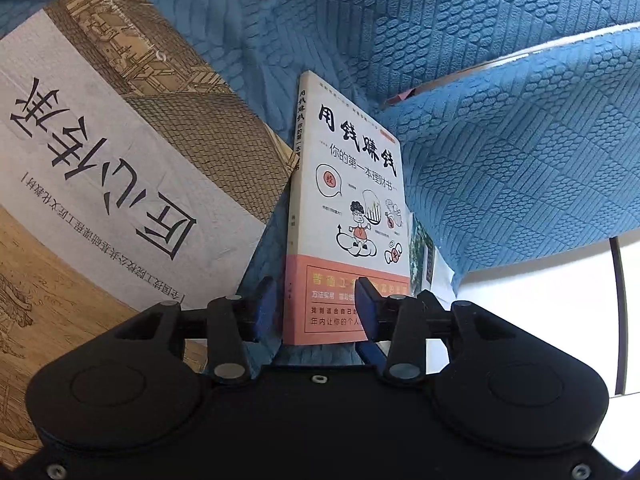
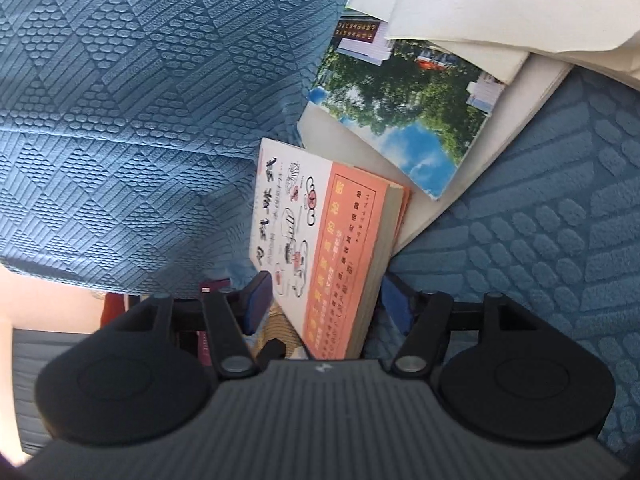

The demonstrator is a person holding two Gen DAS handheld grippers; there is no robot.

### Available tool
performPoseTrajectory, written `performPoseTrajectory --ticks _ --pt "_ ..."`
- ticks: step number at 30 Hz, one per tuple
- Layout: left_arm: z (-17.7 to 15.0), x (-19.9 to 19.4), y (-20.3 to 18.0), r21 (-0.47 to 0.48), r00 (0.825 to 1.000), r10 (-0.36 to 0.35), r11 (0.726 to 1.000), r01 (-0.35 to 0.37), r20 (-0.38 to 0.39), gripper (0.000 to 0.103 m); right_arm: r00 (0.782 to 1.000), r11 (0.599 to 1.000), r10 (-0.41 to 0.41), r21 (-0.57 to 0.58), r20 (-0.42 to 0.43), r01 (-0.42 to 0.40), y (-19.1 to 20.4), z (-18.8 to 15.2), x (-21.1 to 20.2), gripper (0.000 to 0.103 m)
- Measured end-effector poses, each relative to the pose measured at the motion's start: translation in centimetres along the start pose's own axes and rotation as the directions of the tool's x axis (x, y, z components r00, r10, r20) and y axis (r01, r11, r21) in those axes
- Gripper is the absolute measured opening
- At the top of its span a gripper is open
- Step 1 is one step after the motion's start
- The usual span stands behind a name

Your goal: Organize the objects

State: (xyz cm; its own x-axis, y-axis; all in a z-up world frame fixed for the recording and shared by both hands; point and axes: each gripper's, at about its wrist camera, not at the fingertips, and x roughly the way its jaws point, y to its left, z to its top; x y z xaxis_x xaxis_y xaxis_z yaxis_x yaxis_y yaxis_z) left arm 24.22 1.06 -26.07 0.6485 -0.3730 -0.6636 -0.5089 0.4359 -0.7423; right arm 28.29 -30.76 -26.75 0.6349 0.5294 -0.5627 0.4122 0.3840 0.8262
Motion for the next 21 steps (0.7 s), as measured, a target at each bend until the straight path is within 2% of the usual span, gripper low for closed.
performPoseTrajectory --ticks 3,8,14,16,21 --pt "0.0 0.1 0.5 -0.037 0.999 -0.03 0.999 0.029 -0.013 0.042 1.0 1.0 -0.003 -0.005 -0.002 0.003 0.1 0.0 0.0 0.065" --pt "-0.2 -0.1 0.6 -0.043 0.999 -0.036 0.998 0.035 -0.025 0.046 0.999 0.999 0.032 0.003 0.0 -0.032 0.4 0.0 -0.3 0.065" --pt "-0.2 0.5 1.7 -0.143 0.991 -0.125 0.983 0.116 -0.053 0.047 0.993 0.993 0.115 0.016 -0.016 -0.115 1.0 -0.2 -0.8 0.065" --pt "-0.2 0.7 2.1 -0.183 0.987 -0.153 0.973 0.141 -0.057 0.045 0.991 0.991 0.132 0.012 -0.021 -0.132 1.3 -0.3 -0.8 0.065" --pt "0.1 0.8 2.1 -0.211 0.979 -0.194 0.961 0.178 -0.059 0.028 0.991 0.991 0.131 0.017 -0.025 -0.131 1.4 -0.2 -0.7 0.065"
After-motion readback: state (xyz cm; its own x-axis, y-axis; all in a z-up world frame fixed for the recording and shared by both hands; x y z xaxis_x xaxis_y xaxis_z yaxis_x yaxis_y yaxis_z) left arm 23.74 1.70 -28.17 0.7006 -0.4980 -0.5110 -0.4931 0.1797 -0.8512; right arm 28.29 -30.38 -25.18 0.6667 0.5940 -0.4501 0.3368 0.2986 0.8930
